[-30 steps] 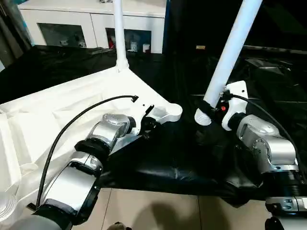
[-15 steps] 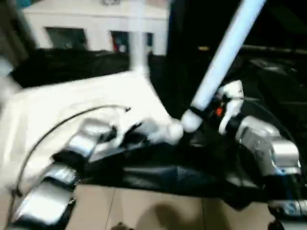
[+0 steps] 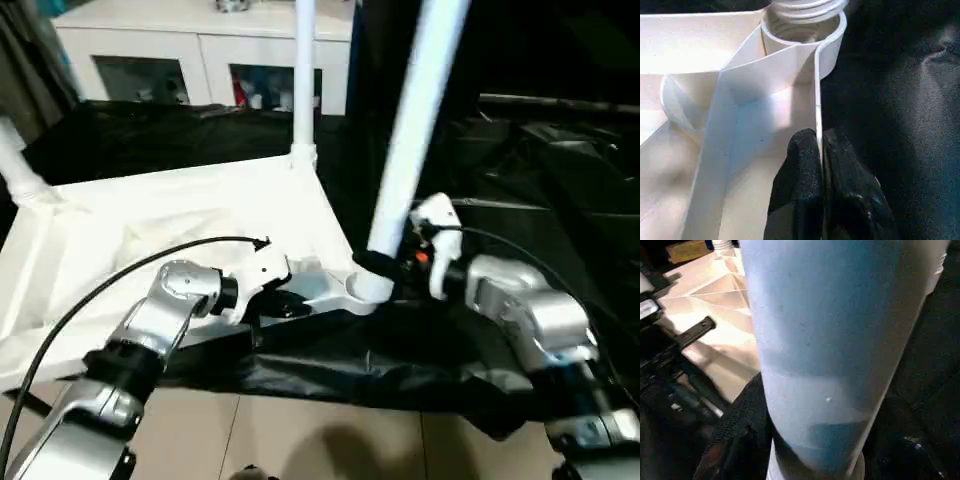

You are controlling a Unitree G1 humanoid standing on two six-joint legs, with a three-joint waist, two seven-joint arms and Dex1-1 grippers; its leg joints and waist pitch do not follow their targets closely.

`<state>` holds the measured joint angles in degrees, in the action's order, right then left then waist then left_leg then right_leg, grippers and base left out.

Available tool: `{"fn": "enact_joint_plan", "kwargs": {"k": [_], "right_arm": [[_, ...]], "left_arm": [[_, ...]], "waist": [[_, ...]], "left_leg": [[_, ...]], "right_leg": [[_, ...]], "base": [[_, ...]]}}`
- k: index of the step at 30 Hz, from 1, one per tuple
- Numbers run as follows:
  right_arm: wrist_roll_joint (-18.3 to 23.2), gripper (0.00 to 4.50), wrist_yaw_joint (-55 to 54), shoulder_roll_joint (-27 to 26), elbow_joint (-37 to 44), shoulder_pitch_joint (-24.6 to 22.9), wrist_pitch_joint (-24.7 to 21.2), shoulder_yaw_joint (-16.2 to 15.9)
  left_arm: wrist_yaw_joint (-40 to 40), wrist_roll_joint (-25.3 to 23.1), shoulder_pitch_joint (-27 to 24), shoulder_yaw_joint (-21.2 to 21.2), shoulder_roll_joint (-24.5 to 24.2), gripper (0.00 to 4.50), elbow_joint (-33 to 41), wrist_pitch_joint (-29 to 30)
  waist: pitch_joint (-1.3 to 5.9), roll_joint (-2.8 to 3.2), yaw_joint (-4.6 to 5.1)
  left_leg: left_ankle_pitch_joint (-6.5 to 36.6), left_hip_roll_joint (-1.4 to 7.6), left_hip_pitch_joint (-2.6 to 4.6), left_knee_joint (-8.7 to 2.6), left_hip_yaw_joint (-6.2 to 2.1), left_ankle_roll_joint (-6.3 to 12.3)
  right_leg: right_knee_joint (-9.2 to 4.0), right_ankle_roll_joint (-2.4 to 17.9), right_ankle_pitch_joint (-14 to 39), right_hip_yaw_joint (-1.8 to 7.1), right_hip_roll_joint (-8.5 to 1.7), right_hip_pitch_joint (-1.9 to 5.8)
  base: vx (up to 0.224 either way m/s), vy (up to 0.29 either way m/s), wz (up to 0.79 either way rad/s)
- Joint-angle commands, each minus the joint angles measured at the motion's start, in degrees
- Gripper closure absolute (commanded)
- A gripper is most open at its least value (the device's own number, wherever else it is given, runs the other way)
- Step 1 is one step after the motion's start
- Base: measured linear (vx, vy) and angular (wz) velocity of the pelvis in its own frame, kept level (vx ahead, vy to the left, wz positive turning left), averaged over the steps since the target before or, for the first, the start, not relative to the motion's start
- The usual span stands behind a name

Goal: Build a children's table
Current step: Insert table leg to table base

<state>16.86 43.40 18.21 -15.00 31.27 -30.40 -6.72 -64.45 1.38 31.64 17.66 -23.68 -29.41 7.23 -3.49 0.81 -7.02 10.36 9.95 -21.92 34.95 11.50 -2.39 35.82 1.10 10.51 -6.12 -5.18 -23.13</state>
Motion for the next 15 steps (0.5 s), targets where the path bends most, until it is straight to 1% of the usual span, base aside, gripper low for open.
{"fn": "enact_joint_plan", "kwargs": {"k": [1,2,4,5,6,7,8,9,10,12,15], "right_arm": [[-1.13,2.59,-0.32,-0.2,-1.64,0.7,0.76,-0.28],[-1.23,2.59,0.34,-0.72,-3.34,1.53,1.31,-0.37],[-1.64,2.59,0.89,-1.11,-5.15,2.36,1.7,-0.95],[-1.64,2.59,1.08,-1.17,-5.38,2.47,1.59,-1.07],[-1.61,2.59,1.82,-1.38,-6.11,2.8,1.14,-1.51],[-1.47,2.59,2.18,-1.41,-6.26,2.9,0.61,-1.66],[-1.33,2.59,2.63,-1.35,-6.27,2.98,0.01,-1.86],[-1.33,2.59,2.63,-1.35,-6.27,2.98,0.01,-1.86],[-1.21,2.59,3.03,-1.22,-6.26,3.04,-0.31,-2.06],[-0.77,2.59,5.06,-0.57,-6.23,3.43,-1.62,-2.98],[-2.12,2.59,10.06,1.91,-5.83,3.71,-2.3,-6.07]], "left_arm": [[0.64,3.42,-1.02,-1.28,1.32,4.5,2.02,-0.23],[0.6,3.05,-1.47,-1.27,1.39,4.5,3.05,0.06],[0.42,2.93,-1.89,-1.48,1.5,4.5,4.13,0.74],[0.41,2.94,-1.88,-1.52,1.51,4.5,4.2,0.85],[0.39,2.99,-1.92,-1.64,1.52,4.5,4.59,1.31],[0.39,2.97,-1.9,-1.67,1.51,4.5,4.66,1.42],[0.37,2.97,-1.87,-1.7,1.5,4.5,4.67,1.47],[0.37,2.97,-1.87,-1.7,1.5,4.5,4.67,1.47],[0.4,2.99,-1.94,-1.73,1.48,4.5,4.87,1.67],[0.55,2.89,-2.06,-1.8,1.27,4.5,5.37,2.34],[0.5,3.01,-2.28,-2.02,1.11,4.5,5.94,3.23]], "waist": [[4.34,-1.31,-0.05],[4.34,-1.27,-0.05],[4.37,-1.55,0.08],[4.37,-1.47,0.08],[4.37,-1.69,0.19],[4.33,-1.57,0.2],[4.33,-1.75,0.24],[4.3,-1.63,0.21],[4.32,-1.68,0.22],[4.33,-1.89,0.27],[4.26,-1.86,0.21]], "left_leg": [[8.16,3.83,0.93,-4.2,-1.93,1.3],[7.96,3.82,0.88,-4.21,-1.93,1.36],[7.31,3.78,0.85,-4.17,-1.88,1.79],[7.2,3.79,0.86,-4.17,-1.87,1.81],[6.83,3.73,0.84,-4.14,-1.83,2.0],[6.78,3.76,0.88,-4.13,-1.81,2.14],[6.88,3.74,0.88,-4.11,-1.77,2.19],[7.01,3.8,0.92,-4.17,-1.82,2.15],[7.03,3.78,0.93,-4.17,-1.8,2.09],[7.16,3.76,0.94,-4.16,-1.79,2.2],[7.88,3.82,1.01,-4.19,-1.8,2.01]], "right_leg": [[-4.28,10.12,14.11,3.95,-5.11,2.72],[-4.26,10.13,13.77,3.95,-5.12,2.77],[-4.03,10.51,12.58,3.95,-5.1,2.86],[-4.04,10.54,12.53,3.95,-5.1,2.86],[-3.97,10.49,12.16,3.96,-5.03,2.94],[-4.05,10.44,12.13,4.0,-5.05,2.89],[-4.05,10.37,12.2,4.02,-5.02,2.89],[-4.09,10.24,12.52,4.02,-5.05,2.88],[-4.07,10.18,12.5,4.02,-5.01,2.88],[-4.07,10.24,12.48,4.03,-5.01,2.97],[-4.21,9.85,13.74,4.01,-5.0,2.92]], "base": [[0.0,0.0,0.0],[0.0,0.0,0.0],[0.0,0.0,0.0],[0.0,0.0,0.0],[0.0,0.0,0.0],[0.0,0.0,0.0],[0.0,0.0,0.0],[0.0,0.0,0.0],[0.0,0.0,0.0],[0.0,0.0,0.0],[0.0,0.0,0.0]]}}
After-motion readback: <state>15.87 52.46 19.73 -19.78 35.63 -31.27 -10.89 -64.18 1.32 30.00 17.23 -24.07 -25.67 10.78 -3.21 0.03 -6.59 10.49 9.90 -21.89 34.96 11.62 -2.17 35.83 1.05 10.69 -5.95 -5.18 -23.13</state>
